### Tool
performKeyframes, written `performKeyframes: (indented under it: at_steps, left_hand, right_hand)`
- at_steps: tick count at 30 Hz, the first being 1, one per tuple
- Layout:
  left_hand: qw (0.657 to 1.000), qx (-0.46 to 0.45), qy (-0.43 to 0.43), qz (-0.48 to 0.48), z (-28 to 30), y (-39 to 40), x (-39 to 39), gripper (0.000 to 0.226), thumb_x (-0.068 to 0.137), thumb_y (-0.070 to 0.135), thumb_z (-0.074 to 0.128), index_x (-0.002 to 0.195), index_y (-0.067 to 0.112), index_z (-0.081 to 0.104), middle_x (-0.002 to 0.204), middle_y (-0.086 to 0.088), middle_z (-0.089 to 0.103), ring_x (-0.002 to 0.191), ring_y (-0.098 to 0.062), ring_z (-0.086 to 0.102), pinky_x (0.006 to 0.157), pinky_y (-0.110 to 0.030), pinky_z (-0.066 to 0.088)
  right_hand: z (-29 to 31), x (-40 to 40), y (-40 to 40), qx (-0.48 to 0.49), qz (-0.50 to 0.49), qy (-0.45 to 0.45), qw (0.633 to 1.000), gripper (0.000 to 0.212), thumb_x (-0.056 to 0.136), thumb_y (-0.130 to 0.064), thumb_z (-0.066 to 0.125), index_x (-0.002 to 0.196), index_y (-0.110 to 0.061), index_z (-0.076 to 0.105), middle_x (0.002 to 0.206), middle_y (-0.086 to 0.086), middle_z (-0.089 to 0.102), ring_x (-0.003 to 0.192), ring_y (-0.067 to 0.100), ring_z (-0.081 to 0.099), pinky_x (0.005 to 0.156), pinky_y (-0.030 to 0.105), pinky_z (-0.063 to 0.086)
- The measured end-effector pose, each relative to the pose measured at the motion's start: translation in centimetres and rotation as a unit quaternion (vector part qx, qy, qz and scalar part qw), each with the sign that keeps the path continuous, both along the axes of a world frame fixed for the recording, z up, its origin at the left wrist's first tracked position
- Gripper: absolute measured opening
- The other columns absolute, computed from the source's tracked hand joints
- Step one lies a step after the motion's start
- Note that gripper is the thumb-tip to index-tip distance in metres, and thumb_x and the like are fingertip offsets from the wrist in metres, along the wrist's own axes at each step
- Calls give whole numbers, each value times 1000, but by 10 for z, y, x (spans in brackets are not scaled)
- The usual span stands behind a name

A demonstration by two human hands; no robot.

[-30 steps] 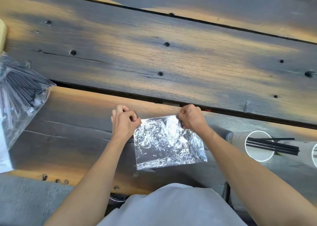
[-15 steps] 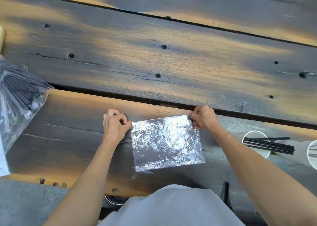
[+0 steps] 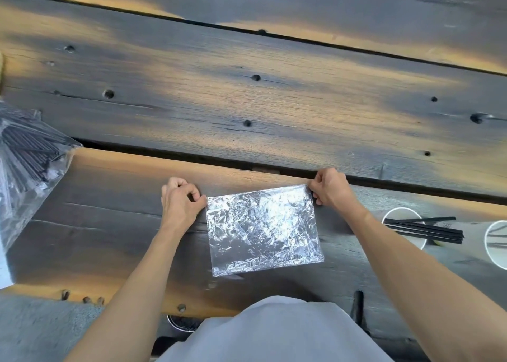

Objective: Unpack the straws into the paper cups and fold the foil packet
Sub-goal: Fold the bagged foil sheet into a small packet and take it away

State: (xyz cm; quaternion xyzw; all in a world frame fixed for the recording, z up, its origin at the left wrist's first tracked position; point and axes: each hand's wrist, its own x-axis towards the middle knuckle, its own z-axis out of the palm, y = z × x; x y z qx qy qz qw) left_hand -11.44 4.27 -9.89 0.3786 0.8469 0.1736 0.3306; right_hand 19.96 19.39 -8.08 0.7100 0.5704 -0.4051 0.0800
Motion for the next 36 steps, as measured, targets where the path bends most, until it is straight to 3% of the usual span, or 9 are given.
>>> performKeyframes:
  at_steps: [8, 11, 14, 18, 22, 25, 28, 32, 36]
  left_hand:
    - [996, 50, 47, 52, 7, 10, 19, 22, 87, 19, 71, 68, 16, 59, 92, 3, 56, 97, -19, 45, 89, -40, 42]
    - [991, 55, 95, -71, 11, 26, 56, 8, 87, 31, 69, 91, 25, 65, 98, 11, 59, 99, -13, 49, 86, -28, 31]
    - [973, 18, 100, -207, 5, 43, 87, 27, 82, 43, 71, 101, 26, 65, 104, 12, 60, 104, -12, 50, 88, -29, 35]
    - [963, 4, 101, -249, 4, 51, 107, 21, 82, 34, 75, 95, 23, 62, 99, 9, 63, 98, -15, 51, 85, -32, 37]
    - [971, -73, 64, -218, 8, 55, 106, 18, 83, 12, 74, 78, 24, 62, 86, 7, 66, 93, -19, 60, 82, -37, 43]
    - [983, -117, -50, -129, 10, 56, 96, 18, 85, 5, 66, 74, 18, 61, 85, 4, 68, 81, -17, 65, 77, -37, 56]
    - [982, -115, -145, -39, 16, 51, 81, 9, 86, 2, 65, 83, 10, 61, 85, -2, 67, 73, -17, 61, 68, -31, 51]
    - [956, -98, -255, 106, 19, 35, 66, 9, 89, -3, 62, 89, 4, 58, 74, -10, 64, 50, -11, 55, 48, -23, 41]
    - [924, -80, -328, 179, 16, 24, 61, 7, 95, 1, 60, 91, 6, 56, 82, -14, 69, 60, -12, 63, 50, -20, 49]
  right_hand:
    - [-2, 10, -19, 47, -87, 92, 991, 21, 96, -15, 48, 87, -3, 63, 70, 8, 70, 44, 16, 58, 44, 26, 48]
    - [-5, 13, -34, 84, -117, 90, 985, 21, 96, -18, 45, 83, -12, 60, 73, 4, 68, 57, 23, 63, 55, 33, 50]
    - [-8, 16, -48, 79, -103, 90, 987, 14, 91, -22, 47, 88, -19, 61, 79, 3, 68, 76, 33, 67, 74, 45, 56]
    - [0, 17, -56, 87, -77, 95, 989, 17, 92, -9, 55, 105, -9, 65, 85, 2, 65, 82, 24, 61, 75, 27, 43]
    - [1, 24, -61, 85, -68, 82, 991, 21, 92, -8, 55, 111, -8, 65, 90, 1, 65, 88, 20, 60, 75, 22, 37]
    - [2, 27, -61, 79, -76, 65, 992, 22, 91, -10, 56, 112, -8, 65, 90, 1, 65, 89, 21, 59, 77, 22, 37]
    - [2, 25, -60, 77, -102, 62, 990, 22, 90, -13, 60, 111, -7, 64, 87, 3, 66, 88, 23, 60, 74, 25, 37]
    - [-7, 25, -62, 95, -85, 7, 992, 31, 89, -27, 65, 111, -6, 60, 106, 15, 67, 106, 36, 59, 90, 41, 46]
    - [-3, 16, -59, 30, -136, 60, 988, 35, 89, -41, 65, 83, -7, 62, 80, 17, 74, 79, 35, 68, 77, 42, 55]
